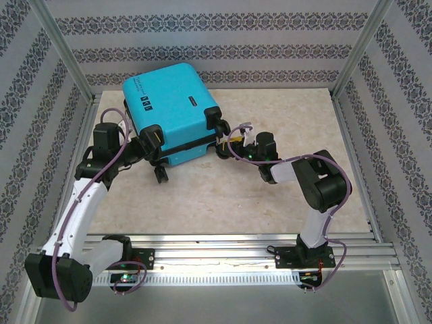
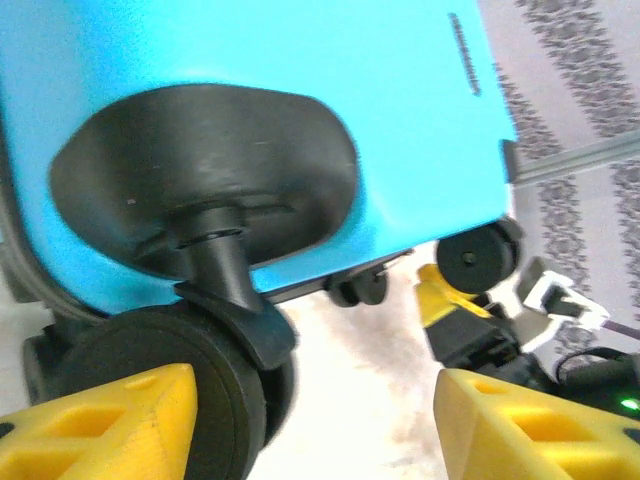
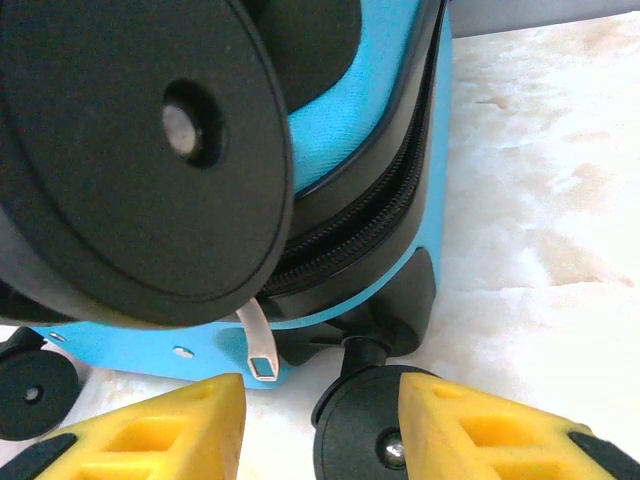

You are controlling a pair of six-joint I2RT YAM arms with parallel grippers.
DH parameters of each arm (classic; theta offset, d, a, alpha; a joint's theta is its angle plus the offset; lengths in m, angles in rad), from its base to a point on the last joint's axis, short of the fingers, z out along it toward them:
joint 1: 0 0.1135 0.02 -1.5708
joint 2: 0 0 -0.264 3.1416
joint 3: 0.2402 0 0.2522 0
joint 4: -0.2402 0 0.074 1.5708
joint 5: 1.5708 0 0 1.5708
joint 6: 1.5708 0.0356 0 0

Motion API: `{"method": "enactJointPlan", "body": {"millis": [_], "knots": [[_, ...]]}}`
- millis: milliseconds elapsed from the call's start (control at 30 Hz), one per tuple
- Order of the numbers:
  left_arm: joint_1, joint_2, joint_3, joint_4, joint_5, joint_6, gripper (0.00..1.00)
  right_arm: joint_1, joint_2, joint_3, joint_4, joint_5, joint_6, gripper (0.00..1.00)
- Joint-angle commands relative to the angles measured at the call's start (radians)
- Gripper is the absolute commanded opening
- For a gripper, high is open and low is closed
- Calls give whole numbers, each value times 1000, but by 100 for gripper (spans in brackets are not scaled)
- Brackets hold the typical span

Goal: Pack the luggage

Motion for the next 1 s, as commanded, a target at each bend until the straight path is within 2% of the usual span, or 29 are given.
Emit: {"method": "enactJointPlan", "body": {"millis": [0,267,433,967], "knots": [[-1,-21,-38,104,62,-52,65,11,-14,2,6,-30,3,45],[-36,12,-7,-60,-57,35,65,14,-33,-12,5,-25,3,46],[-56,26,-18,-94,-109,60,64,16,-37,-19,3,-23,4,46],[-97,133,-47,60,-111,22,62,26,-40,-17,2,-19,5,46]]}}
